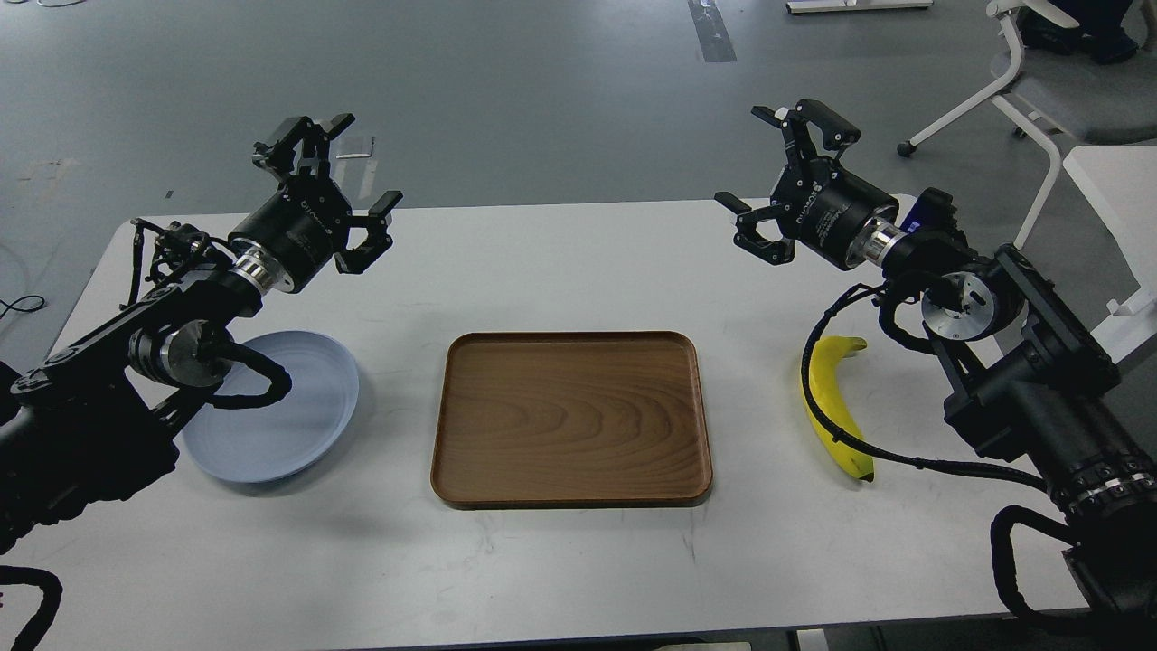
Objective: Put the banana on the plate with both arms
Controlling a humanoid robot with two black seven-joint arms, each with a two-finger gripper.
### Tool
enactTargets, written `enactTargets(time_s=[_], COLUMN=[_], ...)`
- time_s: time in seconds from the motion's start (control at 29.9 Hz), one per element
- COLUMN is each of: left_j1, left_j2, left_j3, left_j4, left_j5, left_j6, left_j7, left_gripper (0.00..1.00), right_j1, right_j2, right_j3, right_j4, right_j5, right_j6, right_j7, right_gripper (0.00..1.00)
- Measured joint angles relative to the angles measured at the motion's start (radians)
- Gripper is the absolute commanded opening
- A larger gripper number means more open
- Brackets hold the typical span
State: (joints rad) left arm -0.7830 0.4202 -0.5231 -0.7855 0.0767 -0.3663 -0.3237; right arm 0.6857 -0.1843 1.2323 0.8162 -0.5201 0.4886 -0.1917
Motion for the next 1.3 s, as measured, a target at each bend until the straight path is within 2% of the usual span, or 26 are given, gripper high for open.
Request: enactTargets(time_s=[0.5,0.64,0.7,0.74,0.77,0.84,0.9,1.0,1.17,1.3], left_j1=[-0.001,-0.003,-0.019,-0.030,-0.043,-0.063,-0.070,-0.069,-0.037,0.003], left_j2=[-0.003,0.003,0.006,0.012,0.030,0.077,0.115,0.191,0.347,0.397], left_j3=[0.002,0.045,0.105,0.139,0.169,0.200,0.213,0.224,0.324,0.430], left_j4=[0.000,0.052,0.097,0.114,0.124,0.131,0.123,0.054,-0.106,-0.145], left_j5=[0.000,0.043,0.102,0.160,0.253,0.456,0.676,0.871,0.974,1.069], left_j6=[0.001,0.039,0.070,0.084,0.101,0.170,0.286,0.405,0.487,0.656], left_j7=[0.000,-0.005,-0.020,-0.041,-0.081,-0.138,-0.158,-0.165,-0.165,-0.165], left_gripper=[0.98,0.98,0.98,0.98,0.98,0.98,0.98,0.98,0.98,0.97], right_j1=[0.000,0.001,0.001,0.001,0.001,-0.004,-0.011,-0.019,-0.027,-0.027], right_j2=[0.001,-0.002,-0.005,-0.006,-0.007,-0.010,-0.010,-0.011,-0.011,-0.013], right_j3=[0.002,0.004,0.001,0.000,0.000,0.000,0.003,0.007,0.010,0.011], right_j4=[0.000,0.000,0.000,0.000,-0.001,-0.001,-0.001,-0.001,0.006,0.009], right_j5=[0.000,0.000,0.000,-0.001,-0.001,-0.001,-0.001,-0.001,-0.002,-0.002], right_j6=[0.000,0.000,0.000,0.000,0.000,0.000,0.000,0.000,0.000,0.000], right_j7=[-0.001,-0.001,-0.001,-0.001,-0.001,0.000,0.000,0.001,0.002,0.002], right_gripper=[1.00,1.00,1.00,1.00,1.00,1.00,1.00,1.00,1.00,1.00])
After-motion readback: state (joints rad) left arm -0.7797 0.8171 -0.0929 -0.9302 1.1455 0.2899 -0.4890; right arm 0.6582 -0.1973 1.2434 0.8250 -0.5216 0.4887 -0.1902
